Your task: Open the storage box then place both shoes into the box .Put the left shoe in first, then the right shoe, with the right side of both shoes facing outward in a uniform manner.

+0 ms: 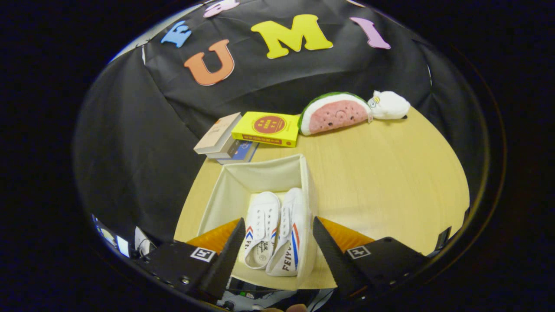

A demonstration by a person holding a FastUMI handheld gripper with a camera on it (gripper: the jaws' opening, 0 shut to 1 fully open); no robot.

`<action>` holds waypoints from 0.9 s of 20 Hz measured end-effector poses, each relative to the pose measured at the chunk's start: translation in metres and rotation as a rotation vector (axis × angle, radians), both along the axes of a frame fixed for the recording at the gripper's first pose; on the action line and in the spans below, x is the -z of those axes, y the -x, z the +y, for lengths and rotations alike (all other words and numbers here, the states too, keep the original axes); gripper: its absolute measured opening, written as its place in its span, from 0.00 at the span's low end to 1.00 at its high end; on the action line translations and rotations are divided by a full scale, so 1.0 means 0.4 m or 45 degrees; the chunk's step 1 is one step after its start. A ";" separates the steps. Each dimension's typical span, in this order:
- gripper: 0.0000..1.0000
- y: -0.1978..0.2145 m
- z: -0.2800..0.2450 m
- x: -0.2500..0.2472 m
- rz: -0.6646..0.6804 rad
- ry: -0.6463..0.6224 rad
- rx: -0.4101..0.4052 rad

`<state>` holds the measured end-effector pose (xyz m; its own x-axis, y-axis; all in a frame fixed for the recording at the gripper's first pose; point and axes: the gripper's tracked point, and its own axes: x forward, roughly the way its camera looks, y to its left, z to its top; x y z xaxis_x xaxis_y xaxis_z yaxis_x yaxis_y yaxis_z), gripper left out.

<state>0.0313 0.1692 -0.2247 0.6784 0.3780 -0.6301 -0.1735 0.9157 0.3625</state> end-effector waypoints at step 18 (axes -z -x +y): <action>0.96 0.028 -0.429 -0.453 -0.823 0.308 0.281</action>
